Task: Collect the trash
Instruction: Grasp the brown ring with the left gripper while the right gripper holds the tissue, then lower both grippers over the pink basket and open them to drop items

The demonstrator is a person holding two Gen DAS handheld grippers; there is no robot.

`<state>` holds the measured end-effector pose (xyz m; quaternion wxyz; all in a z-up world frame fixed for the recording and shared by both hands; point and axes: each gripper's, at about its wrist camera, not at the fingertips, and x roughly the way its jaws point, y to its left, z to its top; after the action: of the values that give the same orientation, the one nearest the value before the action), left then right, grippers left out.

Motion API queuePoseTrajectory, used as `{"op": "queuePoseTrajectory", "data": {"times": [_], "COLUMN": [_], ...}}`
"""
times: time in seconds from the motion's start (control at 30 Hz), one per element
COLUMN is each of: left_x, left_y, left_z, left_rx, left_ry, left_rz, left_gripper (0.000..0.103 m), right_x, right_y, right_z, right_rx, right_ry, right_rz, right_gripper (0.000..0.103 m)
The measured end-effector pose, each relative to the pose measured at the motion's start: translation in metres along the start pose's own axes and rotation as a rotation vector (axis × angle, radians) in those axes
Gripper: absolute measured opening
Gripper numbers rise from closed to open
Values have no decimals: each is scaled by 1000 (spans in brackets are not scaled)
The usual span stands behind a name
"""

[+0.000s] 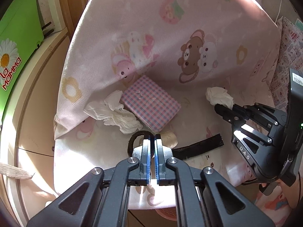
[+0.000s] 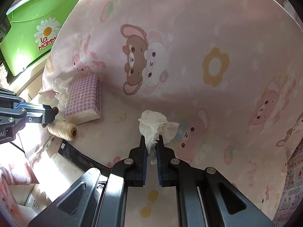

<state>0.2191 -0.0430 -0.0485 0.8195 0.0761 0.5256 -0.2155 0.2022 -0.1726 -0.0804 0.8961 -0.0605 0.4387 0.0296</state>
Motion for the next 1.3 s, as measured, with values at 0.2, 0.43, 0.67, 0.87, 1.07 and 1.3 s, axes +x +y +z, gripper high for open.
{"op": "queuePoseTrajectory", "data": {"times": [0.2, 0.43, 0.67, 0.87, 1.07, 1.3], "left_x": [-12, -21, -23, -33, -46, -78], "left_y": [9, -4, 4, 0, -4, -8], "left_z": [1, 2, 9, 7, 3, -3], "left_rx": [-53, -4, -39, -35, -28, -16], "left_ry": [-63, -68, -86, -91, -136, -221], "left_rz": [38, 43, -7, -23, -3, -13], "left_gripper": [3, 3, 3, 3, 3, 3], "right_x": [-16, -13, -21, -26, -44, -61], "right_y": [-8, -2, 13, 30, 41, 50], "right_z": [2, -2, -3, -3, -1, -7], "right_rx": [20, -3, -76, -126, -143, -124], "right_ry": [-28, -1, -37, -43, -82, -91], "right_rz": [-6, -9, -37, -13, -7, -5], "right_gripper": [10, 10, 10, 10, 10, 10]}}
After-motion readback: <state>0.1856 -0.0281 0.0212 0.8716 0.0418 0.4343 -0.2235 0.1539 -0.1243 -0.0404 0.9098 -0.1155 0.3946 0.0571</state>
